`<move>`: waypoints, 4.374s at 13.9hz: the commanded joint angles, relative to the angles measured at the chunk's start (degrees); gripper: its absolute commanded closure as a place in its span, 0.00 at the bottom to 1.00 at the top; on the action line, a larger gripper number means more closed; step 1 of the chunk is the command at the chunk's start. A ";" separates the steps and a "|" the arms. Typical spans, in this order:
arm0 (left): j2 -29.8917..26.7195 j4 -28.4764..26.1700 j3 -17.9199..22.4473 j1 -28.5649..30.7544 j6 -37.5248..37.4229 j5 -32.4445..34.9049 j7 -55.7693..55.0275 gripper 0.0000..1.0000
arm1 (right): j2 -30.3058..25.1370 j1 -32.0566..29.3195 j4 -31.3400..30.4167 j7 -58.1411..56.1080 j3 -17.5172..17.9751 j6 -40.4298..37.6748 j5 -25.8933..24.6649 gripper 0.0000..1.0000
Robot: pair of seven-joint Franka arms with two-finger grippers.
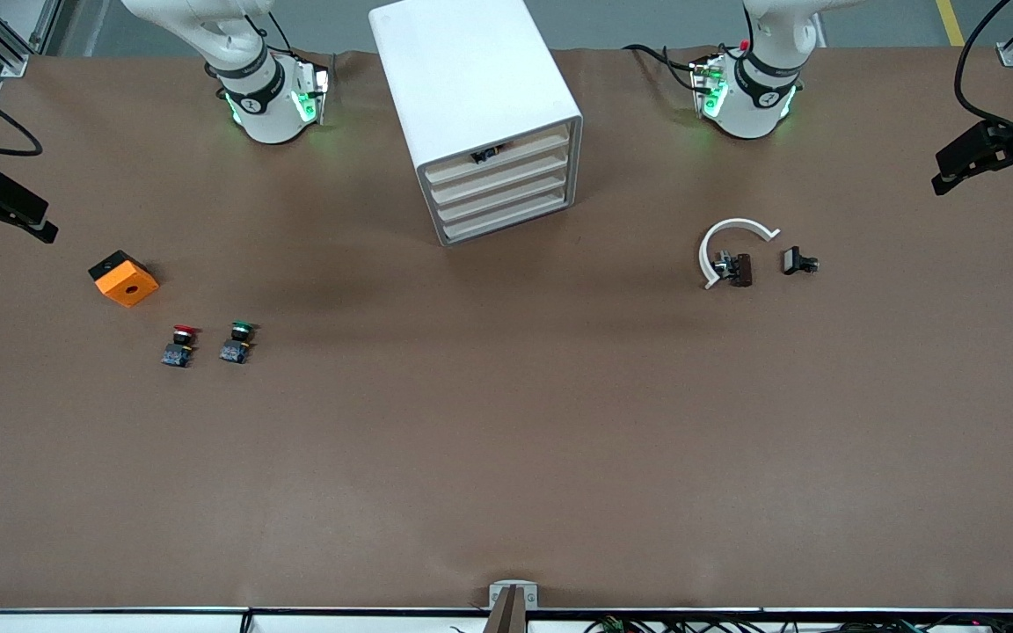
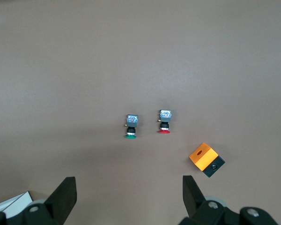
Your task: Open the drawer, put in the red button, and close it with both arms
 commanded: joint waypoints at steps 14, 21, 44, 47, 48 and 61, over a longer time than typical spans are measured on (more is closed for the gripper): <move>25.30 9.21 -2.06 -8.56 12.13 -3.75 -14.59 0.00 | 4.46 0.23 -0.36 -0.03 -0.46 -7.04 -1.24 0.00; 34.01 9.74 -1.97 -19.73 20.58 -12.17 -56.68 0.00 | 10.89 -5.48 -12.02 -3.44 -0.46 7.59 -4.14 0.00; 46.12 7.90 -1.88 -29.05 1.69 -41.86 -119.32 0.00 | 30.31 -8.65 -26.64 -9.43 -0.28 48.23 -3.79 0.00; 49.21 8.07 -1.88 -29.23 1.52 -47.34 -119.22 0.00 | 31.01 -8.48 -26.82 -9.43 -0.19 50.52 -3.70 0.00; 49.65 8.07 -1.88 -29.32 1.52 -47.78 -119.31 0.00 | 31.10 -8.47 -26.90 -9.43 -0.19 50.52 -3.70 0.00; 55.80 7.99 -1.53 -37.05 1.61 -55.35 -119.40 0.00 | 32.07 -8.21 -27.08 -8.64 -0.10 52.01 -1.33 0.36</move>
